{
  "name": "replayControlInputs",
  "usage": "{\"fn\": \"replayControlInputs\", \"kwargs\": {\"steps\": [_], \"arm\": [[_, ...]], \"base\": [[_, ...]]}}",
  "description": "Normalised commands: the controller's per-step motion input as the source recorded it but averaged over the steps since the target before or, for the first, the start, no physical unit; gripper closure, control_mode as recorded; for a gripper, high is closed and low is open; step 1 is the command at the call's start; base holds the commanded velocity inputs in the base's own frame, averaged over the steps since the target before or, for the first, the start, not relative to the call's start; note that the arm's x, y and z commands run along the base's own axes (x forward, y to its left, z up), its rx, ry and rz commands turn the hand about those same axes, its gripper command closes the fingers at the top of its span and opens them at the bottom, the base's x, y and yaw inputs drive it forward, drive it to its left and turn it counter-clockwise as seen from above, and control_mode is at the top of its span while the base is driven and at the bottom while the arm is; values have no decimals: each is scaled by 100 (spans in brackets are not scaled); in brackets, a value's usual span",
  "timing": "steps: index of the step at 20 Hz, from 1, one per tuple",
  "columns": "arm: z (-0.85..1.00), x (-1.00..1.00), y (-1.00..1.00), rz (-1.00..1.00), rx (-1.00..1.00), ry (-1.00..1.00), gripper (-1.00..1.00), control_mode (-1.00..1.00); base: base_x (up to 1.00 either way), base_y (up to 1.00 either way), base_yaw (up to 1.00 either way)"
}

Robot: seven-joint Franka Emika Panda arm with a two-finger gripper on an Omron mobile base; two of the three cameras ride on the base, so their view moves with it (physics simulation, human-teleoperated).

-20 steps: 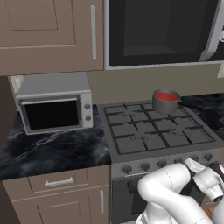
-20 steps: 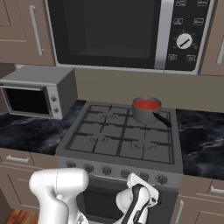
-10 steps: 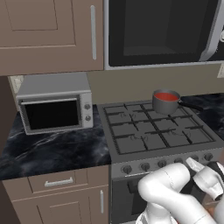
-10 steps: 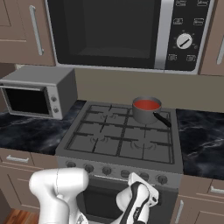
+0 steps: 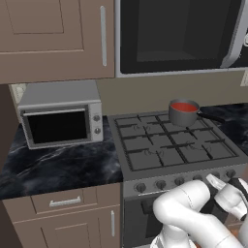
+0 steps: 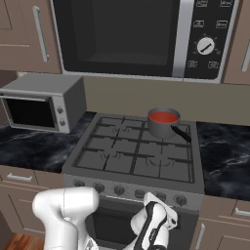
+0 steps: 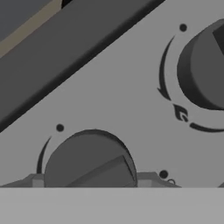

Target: Wait until the marinara sauce is simmered to a deep red color and then turn off the stove.

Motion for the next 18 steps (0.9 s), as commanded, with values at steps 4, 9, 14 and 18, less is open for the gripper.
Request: {"fn": "replayControlInputs", "kwargs": {"steps": [4,9,14,18], "arm": [[41,5,2,0,5,0,100,-100],[42,11,0,0,12,3,100,-100],[36,39,-5,-2,13,7,100,-100],[27,22,-29,-1,21,7,100,-100]], "base": [[0,0,0],[0,0,0],[0,0,0],[0,0,0]]}}
